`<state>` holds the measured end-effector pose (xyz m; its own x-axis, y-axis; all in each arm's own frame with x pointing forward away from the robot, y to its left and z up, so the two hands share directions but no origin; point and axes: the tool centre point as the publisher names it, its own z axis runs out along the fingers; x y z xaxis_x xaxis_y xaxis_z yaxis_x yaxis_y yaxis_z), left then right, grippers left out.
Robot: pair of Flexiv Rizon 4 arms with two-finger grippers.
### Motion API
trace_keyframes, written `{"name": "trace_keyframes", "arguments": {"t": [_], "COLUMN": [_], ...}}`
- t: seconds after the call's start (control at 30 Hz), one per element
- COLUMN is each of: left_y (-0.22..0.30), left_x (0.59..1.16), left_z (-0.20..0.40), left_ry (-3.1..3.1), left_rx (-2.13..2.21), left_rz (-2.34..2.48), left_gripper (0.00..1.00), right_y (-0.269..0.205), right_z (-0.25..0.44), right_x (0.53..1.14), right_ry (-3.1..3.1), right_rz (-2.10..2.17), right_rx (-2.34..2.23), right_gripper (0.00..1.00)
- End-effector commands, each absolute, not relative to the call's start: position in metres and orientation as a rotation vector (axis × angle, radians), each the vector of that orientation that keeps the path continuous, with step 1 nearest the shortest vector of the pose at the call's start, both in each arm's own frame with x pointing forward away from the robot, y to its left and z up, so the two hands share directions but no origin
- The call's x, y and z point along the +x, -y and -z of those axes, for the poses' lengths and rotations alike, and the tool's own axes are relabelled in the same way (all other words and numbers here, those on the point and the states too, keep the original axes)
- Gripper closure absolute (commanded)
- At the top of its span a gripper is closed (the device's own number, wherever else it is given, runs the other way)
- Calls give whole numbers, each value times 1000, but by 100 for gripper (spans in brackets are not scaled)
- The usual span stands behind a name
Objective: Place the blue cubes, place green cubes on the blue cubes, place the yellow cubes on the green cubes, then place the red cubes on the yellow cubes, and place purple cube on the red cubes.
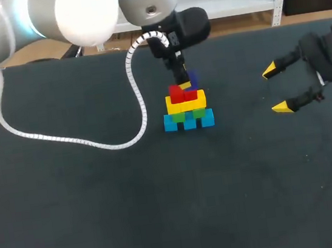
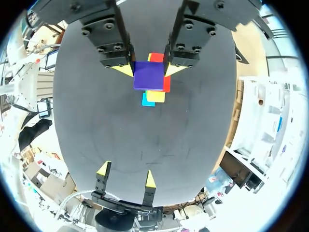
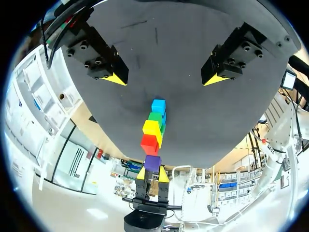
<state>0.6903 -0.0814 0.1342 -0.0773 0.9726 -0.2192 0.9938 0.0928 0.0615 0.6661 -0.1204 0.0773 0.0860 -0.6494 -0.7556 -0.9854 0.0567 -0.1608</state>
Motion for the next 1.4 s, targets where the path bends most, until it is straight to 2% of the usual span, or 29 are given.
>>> {"name": "trace_keyframes", "arguments": {"t": [0.03,1.4], "left_y": [81,72], "left_x": [692,704], "left_z": [-133,-124], "left_ry": [-2172,-2189], "left_rx": [1990,1995], "left_rz": [138,118], "left_gripper": [100,100], "right_y": [120,120], "right_z": [-77,-77], "right_x": [667,667], "right_ry": [-1634,-1634], "right_rz": [-611,-611], "right_rx": [-1666,-1666], "right_gripper": [0,0]}}
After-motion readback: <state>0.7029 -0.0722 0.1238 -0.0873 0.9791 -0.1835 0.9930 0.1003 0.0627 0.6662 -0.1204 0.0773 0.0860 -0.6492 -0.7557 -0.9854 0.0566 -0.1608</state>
